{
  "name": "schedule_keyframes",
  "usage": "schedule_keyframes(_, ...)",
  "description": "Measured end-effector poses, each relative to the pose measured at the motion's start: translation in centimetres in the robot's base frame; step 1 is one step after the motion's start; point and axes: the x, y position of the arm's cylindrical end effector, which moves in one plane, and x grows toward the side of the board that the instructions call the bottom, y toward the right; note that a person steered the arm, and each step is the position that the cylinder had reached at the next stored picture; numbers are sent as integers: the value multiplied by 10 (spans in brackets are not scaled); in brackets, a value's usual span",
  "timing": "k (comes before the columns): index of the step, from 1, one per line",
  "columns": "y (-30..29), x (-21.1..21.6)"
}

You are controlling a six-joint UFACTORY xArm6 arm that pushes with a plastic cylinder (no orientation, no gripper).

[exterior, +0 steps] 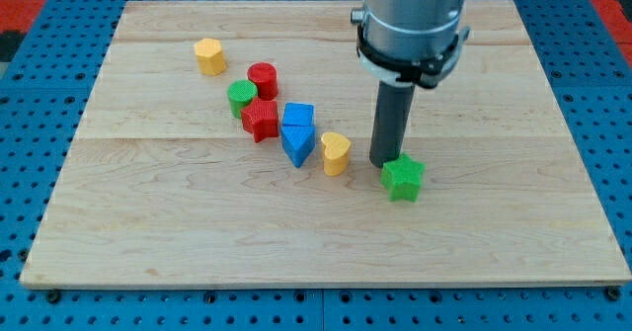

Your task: Move the green star diagonally bottom right to the yellow heart

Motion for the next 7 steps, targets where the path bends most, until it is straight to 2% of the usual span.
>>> schedule_keyframes(2, -72, 36)
schedule_keyframes(4, -46, -25)
schedule_keyframes(5, -31, 1)
schedule_keyframes(7, -118, -2)
